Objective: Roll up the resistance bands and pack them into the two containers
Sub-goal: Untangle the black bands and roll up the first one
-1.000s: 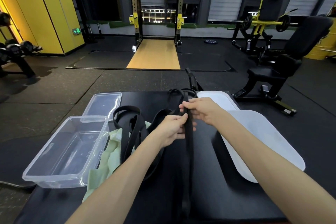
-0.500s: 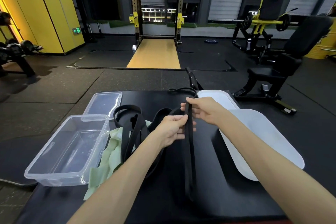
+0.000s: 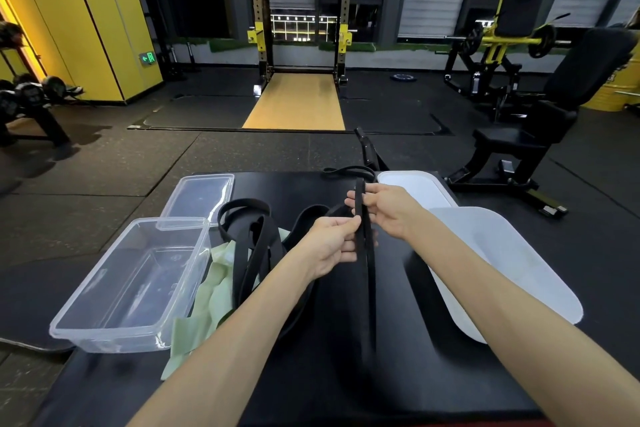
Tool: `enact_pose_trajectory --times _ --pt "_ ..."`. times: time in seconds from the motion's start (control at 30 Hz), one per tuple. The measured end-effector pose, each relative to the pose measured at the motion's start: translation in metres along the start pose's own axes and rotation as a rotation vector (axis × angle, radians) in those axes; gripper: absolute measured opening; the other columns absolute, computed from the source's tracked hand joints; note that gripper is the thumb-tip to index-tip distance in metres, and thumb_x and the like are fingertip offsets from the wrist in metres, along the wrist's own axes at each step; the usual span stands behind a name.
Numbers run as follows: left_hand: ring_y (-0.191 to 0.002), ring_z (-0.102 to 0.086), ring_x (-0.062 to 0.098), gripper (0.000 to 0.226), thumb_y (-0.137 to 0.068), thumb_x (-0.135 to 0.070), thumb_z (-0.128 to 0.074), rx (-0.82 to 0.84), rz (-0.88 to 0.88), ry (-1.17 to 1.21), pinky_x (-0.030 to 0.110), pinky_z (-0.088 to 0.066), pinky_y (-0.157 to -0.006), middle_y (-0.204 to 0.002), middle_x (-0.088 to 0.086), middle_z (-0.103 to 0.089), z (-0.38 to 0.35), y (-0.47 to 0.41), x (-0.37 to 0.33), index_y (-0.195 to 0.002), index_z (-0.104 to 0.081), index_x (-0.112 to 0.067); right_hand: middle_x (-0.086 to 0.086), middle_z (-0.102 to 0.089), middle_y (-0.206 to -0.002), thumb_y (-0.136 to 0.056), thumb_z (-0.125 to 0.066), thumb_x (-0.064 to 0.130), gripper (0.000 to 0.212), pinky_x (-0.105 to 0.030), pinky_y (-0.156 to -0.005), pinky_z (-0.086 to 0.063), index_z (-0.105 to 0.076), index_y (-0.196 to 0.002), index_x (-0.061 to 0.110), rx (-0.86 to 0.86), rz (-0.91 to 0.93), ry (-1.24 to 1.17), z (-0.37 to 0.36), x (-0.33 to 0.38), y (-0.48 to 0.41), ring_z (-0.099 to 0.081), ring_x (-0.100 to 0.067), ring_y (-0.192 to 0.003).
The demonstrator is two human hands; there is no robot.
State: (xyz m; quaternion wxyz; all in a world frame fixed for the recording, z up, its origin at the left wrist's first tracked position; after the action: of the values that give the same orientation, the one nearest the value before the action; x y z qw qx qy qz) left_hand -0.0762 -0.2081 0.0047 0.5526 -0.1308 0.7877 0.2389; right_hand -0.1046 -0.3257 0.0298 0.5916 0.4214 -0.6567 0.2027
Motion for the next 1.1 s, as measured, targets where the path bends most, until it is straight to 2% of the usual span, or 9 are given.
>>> enact_pose_trajectory --times 0.17,0.3,0.37,0.5,0.6,0.73,0.87,0.97,1.1 --pt "-0.081 -0.071 0.020 0.027 -0.099 -0.023 -0.049 -0.051 0.017 -0.059 0.031 -0.056 -0.071 -0.092 0.011 -0.071 0.002 -0.002 0.003 -0.105 -0.064 -0.001 -0.018 -0.063 -0.115 -0.094 -0.042 -0.011 0.033 -0.029 -0.071 -0.053 -0.047 -0.125 -0.002 0.006 0.011 -0.020 -0.007 -0.003 0.003 -0.066 -0.024 -0.095" --pt "-0.076 -0.071 0.016 0.027 -0.098 -0.025 -0.052 -0.109 0.020 -0.046 0.027 -0.056 -0.065 -0.090 0.007 -0.072 0.003 -0.003 0.004 -0.105 -0.065 -0.003 -0.020 -0.060 -0.122 -0.097 -0.034 0.002 0.024 -0.032 -0.088 -0.045 -0.053 -0.111 -0.004 0.114 -0.101 -0.143 -0.012 -0.003 0.005 -0.058 -0.026 -0.115" --pt "-0.074 -0.071 0.014 0.026 -0.098 -0.027 -0.052 -0.116 0.020 -0.043 0.026 -0.055 -0.062 -0.088 0.004 -0.072 0.003 -0.002 0.003 -0.106 -0.065 -0.005 -0.018 -0.063 -0.119 -0.099 -0.042 0.012 0.026 -0.032 -0.090 -0.047 -0.053 -0.114 -0.005 0.150 -0.121 -0.139 -0.014 -0.001 0.008 -0.061 -0.024 -0.110" --pt "-0.080 -0.070 0.013 0.027 -0.101 -0.028 -0.046 -0.054 0.013 -0.055 0.029 -0.055 -0.074 -0.095 0.004 -0.071 0.000 0.003 0.003 -0.107 -0.063 -0.008 -0.015 -0.069 -0.106 -0.093 -0.048 -0.007 0.052 -0.028 -0.074 -0.056 -0.028 -0.141 -0.002 0.118 -0.034 -0.055 -0.013 0.003 0.003 -0.070 -0.021 -0.094" --pt "-0.090 -0.069 0.016 0.032 -0.103 -0.028 -0.039 0.036 0.058 -0.086 0.031 -0.054 -0.078 -0.101 0.006 -0.071 -0.003 0.008 0.013 -0.112 -0.062 -0.008 -0.017 -0.067 -0.106 -0.093 -0.044 -0.011 0.055 -0.029 -0.066 -0.058 -0.022 -0.143 -0.005 0.072 0.007 -0.111 -0.009 0.012 -0.007 -0.071 -0.022 -0.090" --pt "-0.087 -0.068 0.014 0.027 -0.103 -0.024 -0.041 0.002 0.005 -0.073 0.033 -0.053 -0.081 -0.094 0.003 -0.071 -0.001 0.010 0.013 -0.104 -0.065 -0.012 -0.012 -0.067 -0.107 -0.096 -0.050 0.003 0.037 -0.034 -0.091 -0.052 -0.040 -0.130 -0.008 0.029 0.033 -0.125 -0.005 0.016 -0.011 -0.065 -0.023 -0.106" --pt "-0.072 -0.066 0.008 0.026 -0.102 -0.022 -0.043 -0.140 -0.055 -0.090 0.026 -0.053 -0.067 -0.085 0.000 -0.068 0.002 0.005 0.003 -0.094 -0.065 -0.013 -0.008 -0.071 -0.098 -0.094 -0.058 0.018 0.026 -0.025 -0.061 -0.054 -0.061 -0.113 0.000 0.084 -0.086 0.096 -0.004 0.002 0.006 -0.069 -0.017 -0.082" --pt "-0.066 -0.064 0.005 0.025 -0.101 -0.021 -0.045 -0.177 -0.083 -0.103 0.025 -0.053 -0.066 -0.083 0.000 -0.067 0.002 0.005 0.002 -0.091 -0.065 -0.012 -0.012 -0.070 -0.093 -0.095 -0.054 0.010 0.016 -0.028 -0.069 -0.055 -0.065 -0.099 -0.001 0.082 -0.128 0.147 -0.001 -0.004 0.013 -0.067 -0.019 -0.078" --pt "-0.084 -0.068 0.011 0.019 -0.099 -0.018 -0.050 -0.100 -0.069 -0.144 0.029 -0.056 -0.078 -0.095 0.004 -0.072 0.003 0.013 0.017 -0.100 -0.067 -0.009 -0.018 -0.068 -0.098 -0.094 -0.049 -0.004 0.007 -0.031 -0.075 -0.057 -0.056 -0.094 -0.004 0.022 -0.071 0.032 -0.001 0.004 0.010 -0.068 -0.023 -0.086"
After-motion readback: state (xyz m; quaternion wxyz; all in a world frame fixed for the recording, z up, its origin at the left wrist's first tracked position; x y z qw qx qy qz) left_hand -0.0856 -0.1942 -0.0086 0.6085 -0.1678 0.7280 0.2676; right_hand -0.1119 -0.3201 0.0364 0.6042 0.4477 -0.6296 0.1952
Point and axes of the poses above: each hand's wrist, its own y-axis away from the middle knuckle, its own z-axis out of the back of the hand, x = y × z, the point moved 5 cm from there along -y, towards the middle knuckle
